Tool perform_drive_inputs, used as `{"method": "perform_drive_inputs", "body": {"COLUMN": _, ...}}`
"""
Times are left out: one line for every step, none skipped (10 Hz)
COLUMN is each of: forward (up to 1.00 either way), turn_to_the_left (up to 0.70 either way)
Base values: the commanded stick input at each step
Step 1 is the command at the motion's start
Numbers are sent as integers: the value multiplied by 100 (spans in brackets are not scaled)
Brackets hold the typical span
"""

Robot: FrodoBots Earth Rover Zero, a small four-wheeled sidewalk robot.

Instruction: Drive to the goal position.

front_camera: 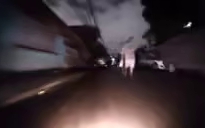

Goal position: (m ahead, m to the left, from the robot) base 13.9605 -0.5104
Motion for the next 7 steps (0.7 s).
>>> {"method": "perform_drive_inputs", "body": {"forward": 100, "turn_to_the_left": 0}}
{"method": "perform_drive_inputs", "body": {"forward": 100, "turn_to_the_left": 0}}
{"method": "perform_drive_inputs", "body": {"forward": 100, "turn_to_the_left": 0}}
{"method": "perform_drive_inputs", "body": {"forward": 100, "turn_to_the_left": 0}}
{"method": "perform_drive_inputs", "body": {"forward": 100, "turn_to_the_left": 0}}
{"method": "perform_drive_inputs", "body": {"forward": 100, "turn_to_the_left": 0}}
{"method": "perform_drive_inputs", "body": {"forward": 100, "turn_to_the_left": 0}}
